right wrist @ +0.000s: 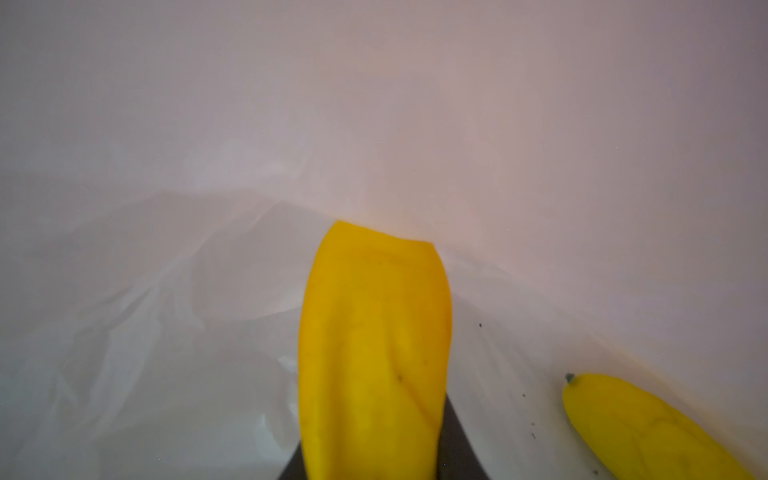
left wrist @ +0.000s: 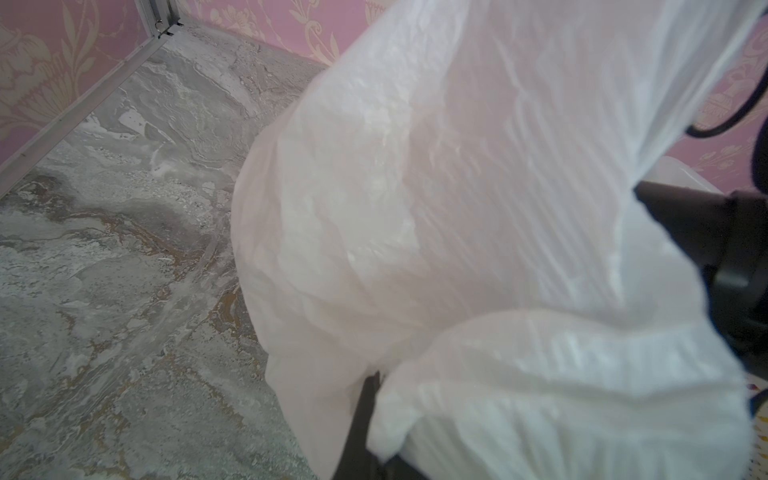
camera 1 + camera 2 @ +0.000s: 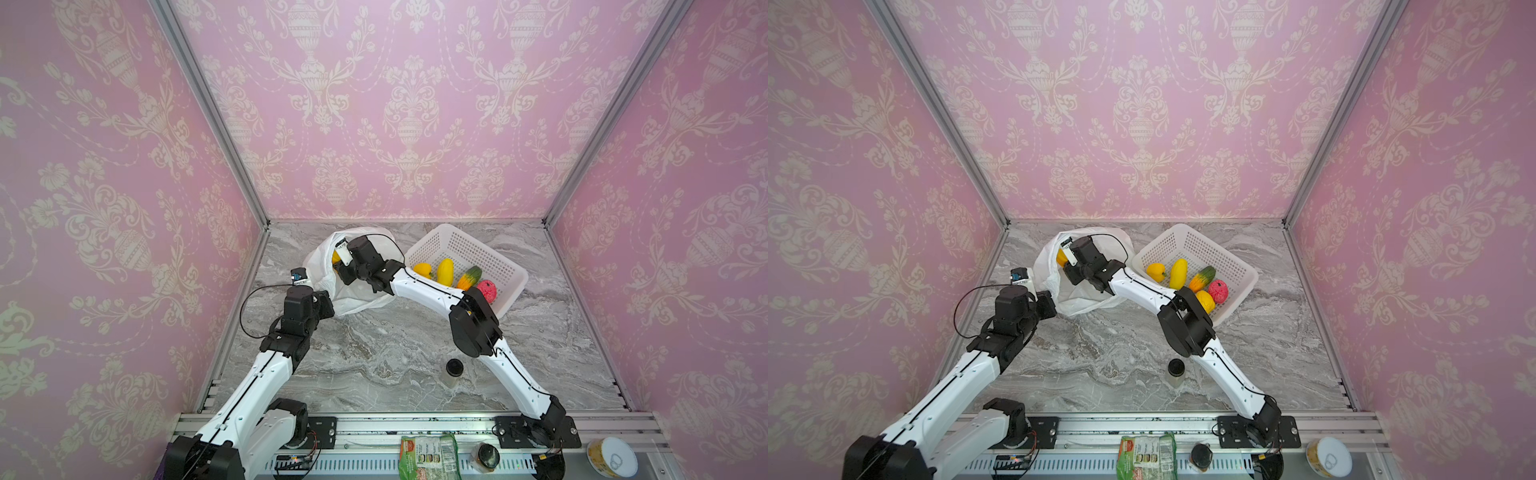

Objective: Untie the knot of the plastic bag and take out the fruit
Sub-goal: 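Grasp the yellow mango-shaped fruit inside the bag with the right gripper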

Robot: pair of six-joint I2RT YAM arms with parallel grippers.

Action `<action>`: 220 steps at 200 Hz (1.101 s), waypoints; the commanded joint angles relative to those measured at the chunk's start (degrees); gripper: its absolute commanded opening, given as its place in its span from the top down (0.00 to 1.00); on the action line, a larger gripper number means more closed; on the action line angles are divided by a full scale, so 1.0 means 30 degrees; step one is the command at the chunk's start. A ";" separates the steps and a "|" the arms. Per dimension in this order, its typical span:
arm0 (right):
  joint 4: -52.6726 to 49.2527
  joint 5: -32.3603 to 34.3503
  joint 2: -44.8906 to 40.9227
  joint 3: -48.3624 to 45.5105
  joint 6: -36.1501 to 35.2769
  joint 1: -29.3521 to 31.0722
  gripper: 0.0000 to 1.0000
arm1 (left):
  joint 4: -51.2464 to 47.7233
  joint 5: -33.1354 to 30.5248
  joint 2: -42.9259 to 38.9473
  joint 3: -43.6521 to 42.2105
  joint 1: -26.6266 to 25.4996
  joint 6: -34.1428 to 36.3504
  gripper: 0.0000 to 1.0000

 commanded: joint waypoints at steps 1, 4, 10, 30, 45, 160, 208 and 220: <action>0.1658 -0.0255 0.1198 0.1673 -0.0188 -0.0098 0.99 | 0.0328 0.0196 0.0428 0.0092 0.0075 0.0072 1.00; 0.1567 -0.0270 0.1360 0.1933 -0.0252 -0.0101 0.99 | 0.0353 0.0236 0.0480 0.0099 0.0082 0.0073 1.00; 0.1323 -0.0204 0.1596 0.2342 -0.0339 -0.0078 0.99 | 0.0361 0.0247 0.0588 0.0138 0.0081 0.0088 1.00; 0.0933 0.0081 0.2065 0.2943 -0.0690 0.0073 0.98 | 0.0506 0.0289 0.0817 0.0211 0.0090 0.0132 1.00; 0.0927 0.0077 0.1953 0.2781 -0.0964 0.0164 1.00 | 0.0563 0.0254 0.0897 0.0228 0.0083 0.0124 1.00; 0.3328 0.2370 0.0730 0.1008 -0.1481 0.0175 1.00 | 0.0478 0.0341 0.0539 0.0091 0.0068 0.0102 1.00; 0.2993 0.2489 0.1304 0.1728 -0.1667 0.0173 0.98 | 0.0537 0.0357 0.0666 0.0120 0.0071 0.0132 1.00; 0.2815 0.2462 0.1466 0.1996 -0.1677 0.0167 0.98 | 0.0537 0.0364 0.0669 0.0122 0.0071 0.0132 1.00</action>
